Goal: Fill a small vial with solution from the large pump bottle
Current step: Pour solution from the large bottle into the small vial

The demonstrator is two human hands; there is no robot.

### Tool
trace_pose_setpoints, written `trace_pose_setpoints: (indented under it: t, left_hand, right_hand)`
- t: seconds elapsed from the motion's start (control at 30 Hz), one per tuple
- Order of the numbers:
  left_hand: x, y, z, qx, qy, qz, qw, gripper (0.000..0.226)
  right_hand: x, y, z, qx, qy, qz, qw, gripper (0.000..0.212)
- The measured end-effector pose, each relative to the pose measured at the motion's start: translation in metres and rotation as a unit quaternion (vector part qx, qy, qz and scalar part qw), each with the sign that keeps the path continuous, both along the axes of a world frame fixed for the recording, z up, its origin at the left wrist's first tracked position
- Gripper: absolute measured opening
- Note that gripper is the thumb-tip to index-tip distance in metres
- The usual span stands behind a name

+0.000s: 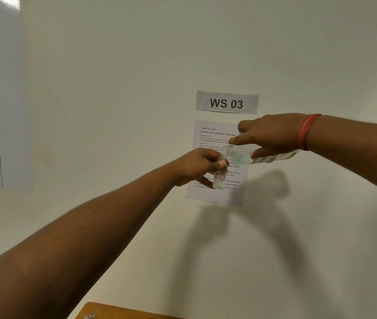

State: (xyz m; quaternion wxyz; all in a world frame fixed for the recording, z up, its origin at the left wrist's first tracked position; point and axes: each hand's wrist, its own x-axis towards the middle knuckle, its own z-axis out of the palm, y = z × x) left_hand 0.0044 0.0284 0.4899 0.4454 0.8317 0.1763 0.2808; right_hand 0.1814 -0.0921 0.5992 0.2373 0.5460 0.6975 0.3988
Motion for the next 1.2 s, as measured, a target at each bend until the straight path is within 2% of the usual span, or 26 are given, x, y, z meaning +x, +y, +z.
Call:
trace_pose_setpoints:
  t: [1.2]
  left_hand:
    - [0.0023,0.0031,-0.0024,0.005,-0.001,-0.001,1.000,0.023]
  right_hand:
    - [0.0020,0.0015,-0.0017,-0.003,0.001,0.007,1.000,0.068]
